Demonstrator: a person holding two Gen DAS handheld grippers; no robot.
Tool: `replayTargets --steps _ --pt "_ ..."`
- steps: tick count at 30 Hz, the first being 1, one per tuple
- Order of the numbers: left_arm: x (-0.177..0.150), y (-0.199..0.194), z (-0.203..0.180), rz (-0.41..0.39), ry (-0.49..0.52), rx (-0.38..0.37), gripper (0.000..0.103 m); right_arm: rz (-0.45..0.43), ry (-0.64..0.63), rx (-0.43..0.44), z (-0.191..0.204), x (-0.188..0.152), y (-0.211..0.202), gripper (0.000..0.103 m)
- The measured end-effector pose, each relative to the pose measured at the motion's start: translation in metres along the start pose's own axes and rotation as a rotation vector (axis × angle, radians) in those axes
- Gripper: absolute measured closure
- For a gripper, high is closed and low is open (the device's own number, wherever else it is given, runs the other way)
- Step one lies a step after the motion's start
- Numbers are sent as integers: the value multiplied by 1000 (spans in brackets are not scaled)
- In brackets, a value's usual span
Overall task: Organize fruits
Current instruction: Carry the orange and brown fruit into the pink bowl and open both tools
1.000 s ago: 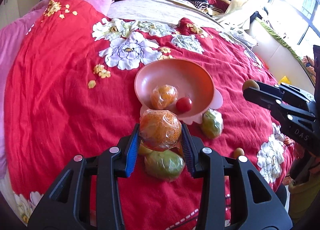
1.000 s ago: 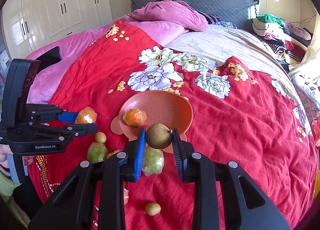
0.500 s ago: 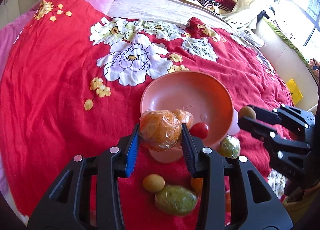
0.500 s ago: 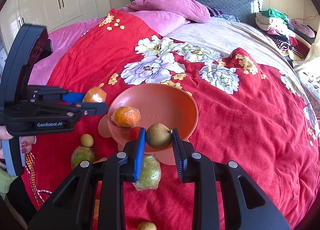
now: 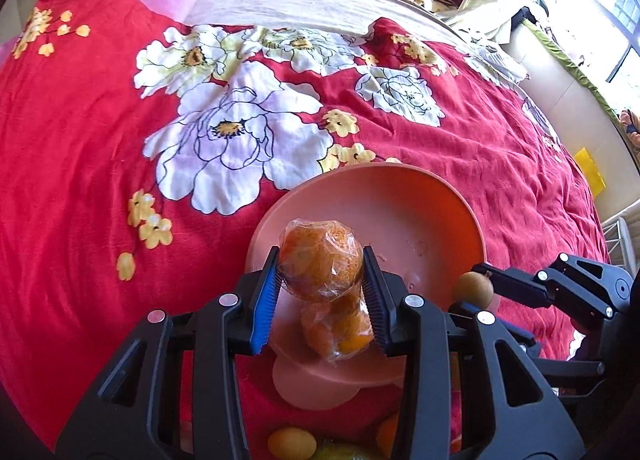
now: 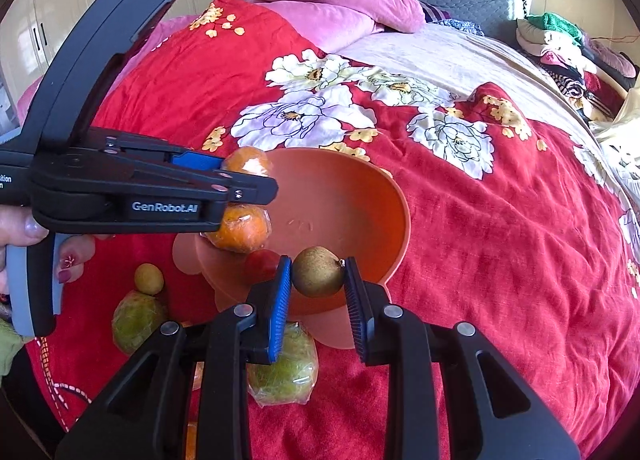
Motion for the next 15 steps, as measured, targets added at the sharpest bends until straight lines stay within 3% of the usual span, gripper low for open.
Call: replayTargets --steps 15 --pt "-2 14 0 21 0 -12 72 15 -17 -14 3 -3 9 77"
Point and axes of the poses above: each gripper's, at about its wrist camera, not at the fingertips, and y roughly the way its jaws point, z to its left, x to its top, the point moved 6 cm from there along y, roughly the way its jaws point, and after that the axes turned 5 degrees about -x, right-handed, at the moved point
